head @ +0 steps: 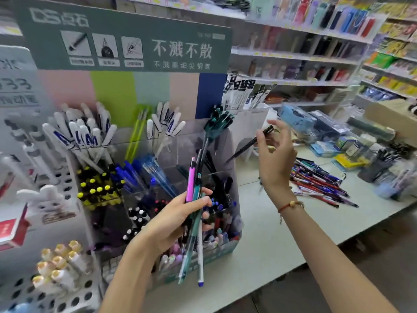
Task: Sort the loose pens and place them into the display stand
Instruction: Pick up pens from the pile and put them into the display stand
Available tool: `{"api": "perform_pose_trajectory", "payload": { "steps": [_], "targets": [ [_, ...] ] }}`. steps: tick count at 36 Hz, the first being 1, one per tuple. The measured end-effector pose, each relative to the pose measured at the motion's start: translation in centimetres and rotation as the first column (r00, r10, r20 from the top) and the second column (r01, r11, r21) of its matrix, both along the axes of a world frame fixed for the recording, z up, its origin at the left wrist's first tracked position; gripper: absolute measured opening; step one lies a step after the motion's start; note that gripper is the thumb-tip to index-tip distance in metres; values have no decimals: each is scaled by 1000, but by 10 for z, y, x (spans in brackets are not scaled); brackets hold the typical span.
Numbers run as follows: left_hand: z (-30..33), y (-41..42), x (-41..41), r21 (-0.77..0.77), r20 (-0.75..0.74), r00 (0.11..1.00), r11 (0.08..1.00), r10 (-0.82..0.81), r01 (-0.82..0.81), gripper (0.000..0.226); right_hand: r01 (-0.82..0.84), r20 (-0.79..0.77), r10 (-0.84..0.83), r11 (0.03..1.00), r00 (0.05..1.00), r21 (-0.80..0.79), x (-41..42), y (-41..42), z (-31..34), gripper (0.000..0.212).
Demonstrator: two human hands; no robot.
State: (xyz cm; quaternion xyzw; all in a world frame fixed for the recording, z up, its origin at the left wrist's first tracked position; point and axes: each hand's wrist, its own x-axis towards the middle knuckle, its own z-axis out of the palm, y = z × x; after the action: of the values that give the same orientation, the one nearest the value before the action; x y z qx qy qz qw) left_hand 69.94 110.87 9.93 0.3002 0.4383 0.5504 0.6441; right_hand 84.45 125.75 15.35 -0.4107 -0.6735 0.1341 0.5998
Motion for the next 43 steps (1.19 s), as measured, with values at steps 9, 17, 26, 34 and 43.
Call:
{"api": "perform_pose_trajectory", "payload": {
  "steps": [9,17,26,34,43],
  "targets": [
    [0,-2,7,-9,91,992,996,-83,85,29,-79,607,-35,984,794,160,-12,2,-35,26],
    [6,4,24,13,88,991,995,-98,98,24,-416,14,598,574,801,-705,-2,-43,-18,25],
    [10,13,42,15,7,993,993,-117,117,14,-542,-144,712,372,688,-753,10,-34,-13,28],
    [15,13,47,37,-151,984,995,-91,98,12,-601,-211,727,330,654,-728,16,-30,-5,26],
    [25,17,46,92,-212,977,996,-1,21,22,-681,-406,583,391,704,-619,11,-37,-11,24]
  ]
}}
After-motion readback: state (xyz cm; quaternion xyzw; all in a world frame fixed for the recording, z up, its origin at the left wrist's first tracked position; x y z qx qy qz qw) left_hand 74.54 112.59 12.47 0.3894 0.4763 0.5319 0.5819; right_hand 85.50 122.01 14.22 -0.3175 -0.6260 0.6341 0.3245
